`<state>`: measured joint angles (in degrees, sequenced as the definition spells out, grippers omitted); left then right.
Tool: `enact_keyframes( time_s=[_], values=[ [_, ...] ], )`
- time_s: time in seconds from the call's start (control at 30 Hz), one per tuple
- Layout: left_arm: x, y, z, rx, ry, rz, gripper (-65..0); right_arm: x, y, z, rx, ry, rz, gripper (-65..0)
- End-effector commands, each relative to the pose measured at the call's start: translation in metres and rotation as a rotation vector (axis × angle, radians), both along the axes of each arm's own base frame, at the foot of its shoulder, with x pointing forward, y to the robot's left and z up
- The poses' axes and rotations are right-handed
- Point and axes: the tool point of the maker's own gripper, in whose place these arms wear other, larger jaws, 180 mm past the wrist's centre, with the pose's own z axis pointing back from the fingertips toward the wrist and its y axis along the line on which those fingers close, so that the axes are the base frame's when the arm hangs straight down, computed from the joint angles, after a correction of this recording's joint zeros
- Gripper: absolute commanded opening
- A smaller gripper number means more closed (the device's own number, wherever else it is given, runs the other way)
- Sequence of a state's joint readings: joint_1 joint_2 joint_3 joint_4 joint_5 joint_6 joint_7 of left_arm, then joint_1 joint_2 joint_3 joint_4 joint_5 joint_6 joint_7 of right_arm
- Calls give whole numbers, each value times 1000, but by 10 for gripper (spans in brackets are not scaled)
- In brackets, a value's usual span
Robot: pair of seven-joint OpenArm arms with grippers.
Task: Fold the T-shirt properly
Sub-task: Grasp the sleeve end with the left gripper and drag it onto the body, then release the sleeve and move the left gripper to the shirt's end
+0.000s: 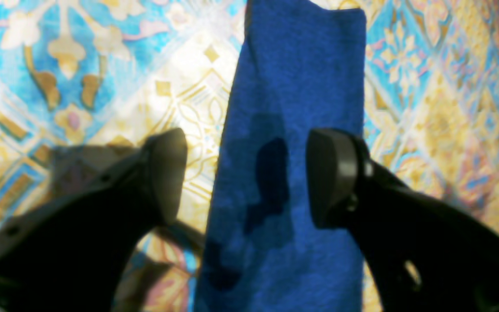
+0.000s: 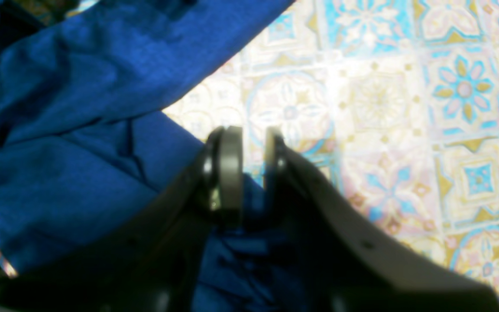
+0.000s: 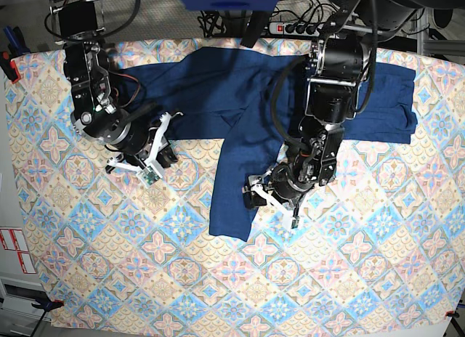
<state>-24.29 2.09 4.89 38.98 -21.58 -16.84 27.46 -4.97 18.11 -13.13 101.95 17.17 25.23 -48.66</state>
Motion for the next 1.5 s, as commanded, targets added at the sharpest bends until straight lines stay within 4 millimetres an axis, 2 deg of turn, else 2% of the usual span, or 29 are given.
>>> enact_keyframes(
  time_s=[0.0,0.13,0.37,0.53,0.63,0.73,0.8,0.87,0.9,1.03,1.27,1.47],
  values=[
    [-9,-12,-5,17,43,-57,-280,9,2,17,21,-56,5,-564],
    [-19,-17,-11,34,90,-101,-351,10,3,19,22,-63,7,-564],
    [-20,-19,-10,37,92,-116,-495,9,4,21,24,-68,10,-564],
    [-20,-19,-9,35,86,-114,-551,9,4,21,24,-68,10,-564],
    [-18,-18,-8,30,82,-105,-650,9,4,21,24,-68,10,-564],
    [-10,-15,2,33,45,-100,-650,9,4,21,24,-68,10,-564],
    [-8,-4,10,44,1,-88,-650,9,4,21,24,-68,10,-564],
    [-6,-5,30,38,-74,-84,-650,9,4,21,24,-68,10,-564],
    [-6,11,39,50,-110,-60,-650,9,4,21,24,-68,10,-564],
    [-12,44,58,36,-179,41,-650,10,4,22,24,-70,10,-564],
    [-40,98,86,71,-275,166,-650,11,4,21,23,-68,10,-564],
    [-75,104,122,111,-375,157,-650,9,5,19,24,-63,11,-564]
  ],
)
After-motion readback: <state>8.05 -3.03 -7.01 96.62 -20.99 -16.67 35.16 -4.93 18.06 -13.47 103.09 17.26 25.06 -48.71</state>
